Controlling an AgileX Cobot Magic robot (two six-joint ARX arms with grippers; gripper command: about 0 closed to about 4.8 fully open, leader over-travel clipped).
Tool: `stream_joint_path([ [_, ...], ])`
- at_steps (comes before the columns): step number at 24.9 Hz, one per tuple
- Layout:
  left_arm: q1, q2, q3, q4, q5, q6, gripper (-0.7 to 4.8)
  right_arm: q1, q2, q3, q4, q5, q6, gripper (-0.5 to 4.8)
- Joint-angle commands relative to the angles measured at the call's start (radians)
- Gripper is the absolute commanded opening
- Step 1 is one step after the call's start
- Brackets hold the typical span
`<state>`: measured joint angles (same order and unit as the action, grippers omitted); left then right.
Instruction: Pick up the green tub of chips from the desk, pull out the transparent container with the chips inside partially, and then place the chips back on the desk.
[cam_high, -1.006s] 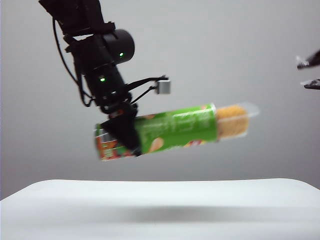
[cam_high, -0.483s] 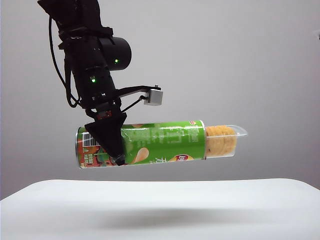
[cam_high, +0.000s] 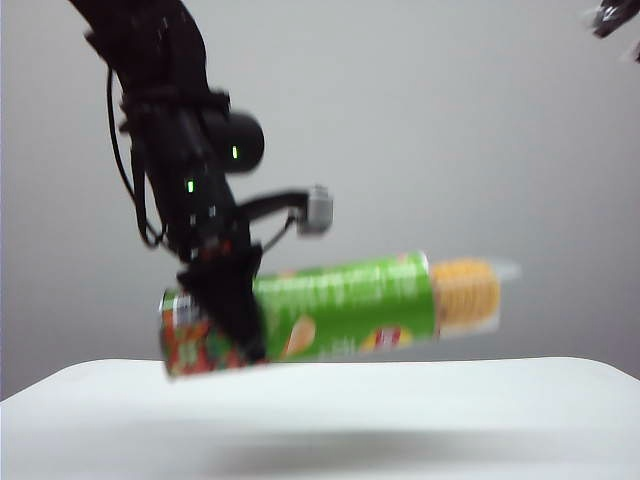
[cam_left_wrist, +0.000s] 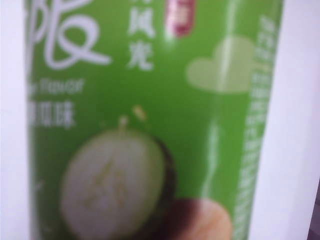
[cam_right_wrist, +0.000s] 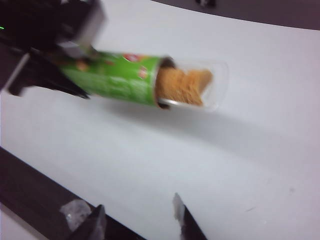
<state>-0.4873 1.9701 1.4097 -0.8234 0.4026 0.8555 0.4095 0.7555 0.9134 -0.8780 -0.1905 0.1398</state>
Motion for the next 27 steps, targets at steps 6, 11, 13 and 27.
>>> stream_joint_path([
  [6, 0.001, 0.122, 0.0, 0.054, -0.047, -0.02, 2.64, 0.003, -0.128, -0.048, -0.008, 0.051, 0.025, 1.89],
  [11, 0.0, 0.15, 0.0, 0.102, -0.047, -0.046, 2.64, 0.004, -0.16, -0.14, -0.01, 0.051, 0.025, 1.89],
  [13, 0.0, 0.161, 0.0, 0.106, -0.047, -0.05, 2.64, 0.004, -0.172, -0.181, 0.0, 0.051, 0.026, 1.89],
  [27, 0.0, 0.185, 0.002, 0.123, -0.107, -0.087, 4.79, 0.004, -0.195, -0.203, 0.047, 0.051, 0.03, 1.89],
])
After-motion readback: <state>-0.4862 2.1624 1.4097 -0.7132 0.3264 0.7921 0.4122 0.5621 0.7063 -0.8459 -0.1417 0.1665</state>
